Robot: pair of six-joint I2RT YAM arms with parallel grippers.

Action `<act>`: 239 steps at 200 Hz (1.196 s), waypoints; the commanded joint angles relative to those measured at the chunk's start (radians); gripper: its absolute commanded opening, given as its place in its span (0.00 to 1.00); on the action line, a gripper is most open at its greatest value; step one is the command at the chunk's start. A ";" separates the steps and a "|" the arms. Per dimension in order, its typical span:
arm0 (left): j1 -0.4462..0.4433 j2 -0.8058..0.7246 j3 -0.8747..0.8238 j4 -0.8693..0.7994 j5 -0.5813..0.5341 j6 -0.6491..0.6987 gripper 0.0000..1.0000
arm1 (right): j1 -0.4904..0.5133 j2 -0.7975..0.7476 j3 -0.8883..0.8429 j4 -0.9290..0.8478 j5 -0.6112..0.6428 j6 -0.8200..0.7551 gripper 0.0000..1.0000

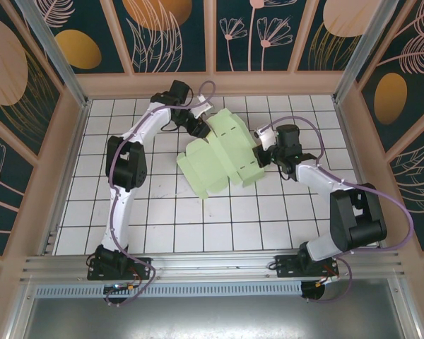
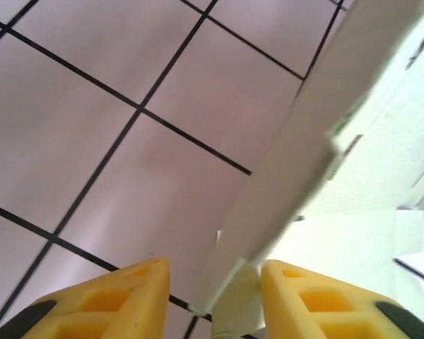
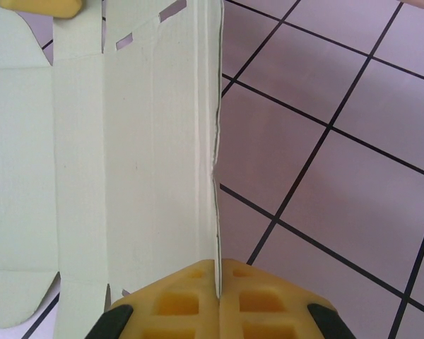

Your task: Fold the paper box

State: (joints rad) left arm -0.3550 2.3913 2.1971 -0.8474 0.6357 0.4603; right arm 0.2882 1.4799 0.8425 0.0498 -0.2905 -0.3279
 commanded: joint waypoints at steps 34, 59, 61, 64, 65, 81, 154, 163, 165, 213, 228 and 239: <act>0.005 0.013 0.038 -0.113 0.126 0.057 0.14 | 0.005 -0.023 0.001 0.031 0.014 -0.007 0.00; 0.005 0.005 0.031 -0.108 0.126 0.050 0.05 | 0.005 -0.021 0.005 0.029 0.029 0.001 0.00; 0.005 0.003 0.031 -0.105 0.125 0.049 0.03 | 0.005 -0.020 0.006 0.029 0.031 0.003 0.00; 0.005 0.002 0.029 -0.106 0.125 0.048 0.01 | 0.005 -0.021 0.007 0.028 0.034 0.007 0.00; 0.005 0.001 0.028 -0.106 0.125 0.048 0.01 | 0.005 -0.021 0.007 0.028 0.034 0.007 0.00; 0.005 -0.022 -0.005 -0.073 0.123 0.035 0.00 | 0.009 -0.021 0.013 0.028 0.047 0.027 0.00; -0.039 -0.417 -0.664 0.766 -0.222 -0.264 0.01 | 0.065 0.033 0.145 -0.126 0.282 0.328 0.00; -0.055 -0.453 -0.719 0.833 -0.273 -0.273 0.02 | 0.067 0.043 0.160 -0.148 0.290 0.368 0.00; -0.060 -0.458 -0.731 0.843 -0.279 -0.274 0.02 | 0.067 0.045 0.163 -0.151 0.292 0.378 0.00; -0.169 -0.516 -0.881 0.996 -0.561 -0.220 0.05 | 0.088 0.055 0.181 -0.161 0.279 0.487 0.00; -0.200 -0.534 -0.939 1.072 -0.666 -0.192 0.07 | 0.093 0.053 0.182 -0.145 0.259 0.509 0.00; -0.226 -0.544 -0.980 1.128 -0.735 -0.154 0.07 | 0.095 0.055 0.184 -0.133 0.234 0.519 0.00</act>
State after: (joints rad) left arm -0.5350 1.8950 1.3003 0.1173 0.1276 0.2527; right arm 0.3763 1.5234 0.9928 -0.1059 -0.0608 0.0917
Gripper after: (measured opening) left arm 0.067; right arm 0.051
